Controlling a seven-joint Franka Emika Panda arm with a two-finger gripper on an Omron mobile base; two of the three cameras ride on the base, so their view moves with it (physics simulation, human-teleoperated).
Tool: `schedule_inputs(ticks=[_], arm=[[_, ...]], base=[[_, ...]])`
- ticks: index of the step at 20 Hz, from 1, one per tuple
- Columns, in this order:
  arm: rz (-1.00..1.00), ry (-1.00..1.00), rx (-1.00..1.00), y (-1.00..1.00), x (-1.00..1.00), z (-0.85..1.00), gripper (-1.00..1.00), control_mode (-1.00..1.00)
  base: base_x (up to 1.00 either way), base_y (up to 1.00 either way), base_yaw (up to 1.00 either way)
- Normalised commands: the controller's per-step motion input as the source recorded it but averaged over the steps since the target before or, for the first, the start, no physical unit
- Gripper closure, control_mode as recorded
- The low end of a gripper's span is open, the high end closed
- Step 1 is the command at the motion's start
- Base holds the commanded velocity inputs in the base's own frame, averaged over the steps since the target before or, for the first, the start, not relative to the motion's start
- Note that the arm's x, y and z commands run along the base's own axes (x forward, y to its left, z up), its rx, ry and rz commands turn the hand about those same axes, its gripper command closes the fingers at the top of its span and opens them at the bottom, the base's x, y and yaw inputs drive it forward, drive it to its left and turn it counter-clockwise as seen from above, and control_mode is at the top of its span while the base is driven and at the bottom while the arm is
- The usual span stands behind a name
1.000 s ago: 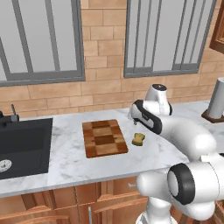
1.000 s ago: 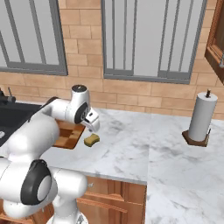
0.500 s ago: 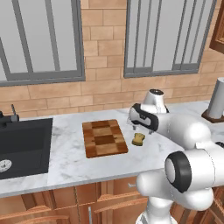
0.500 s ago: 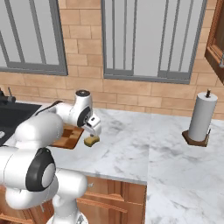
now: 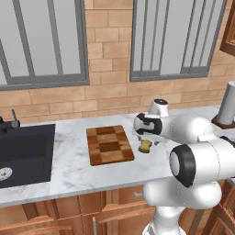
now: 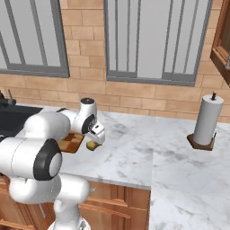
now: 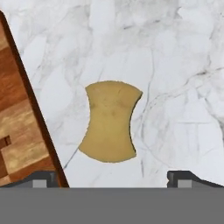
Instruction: Pick up the sponge from the counter and clean the cutting board by briefly scrubbing or pressing down on the cutting board. Once finished, release the sponge.
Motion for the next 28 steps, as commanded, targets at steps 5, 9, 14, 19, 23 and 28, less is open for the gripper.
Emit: schedule_inputs(ticks=[5, 9, 14, 19, 23, 28], arm=[[0.0, 0.0, 0.0, 0.0, 0.1, -0.26, -1.0, -1.0], [0.0, 0.0, 0.0, 0.0, 0.1, -0.16, -1.0, -1.0], [0.0, 0.01, -0.01, 0.0, 0.02, -0.22, -1.0, -1.0], [0.0, 0.02, 0.0, 0.0, 0.18, -0.2, -1.0, -1.0], [0.0, 0.0, 0.0, 0.0, 0.09, -0.05, -1.0, -1.0], [0.0, 0.0, 0.0, 0.0, 0.01, -0.04, -1.0, -1.0]], base=[[0.0, 0.0, 0.0], [0.0, 0.0, 0.0], [0.0, 0.0, 0.0], [0.0, 0.0, 0.0], [0.0, 0.0, 0.0], [0.0, 0.0, 0.0]])
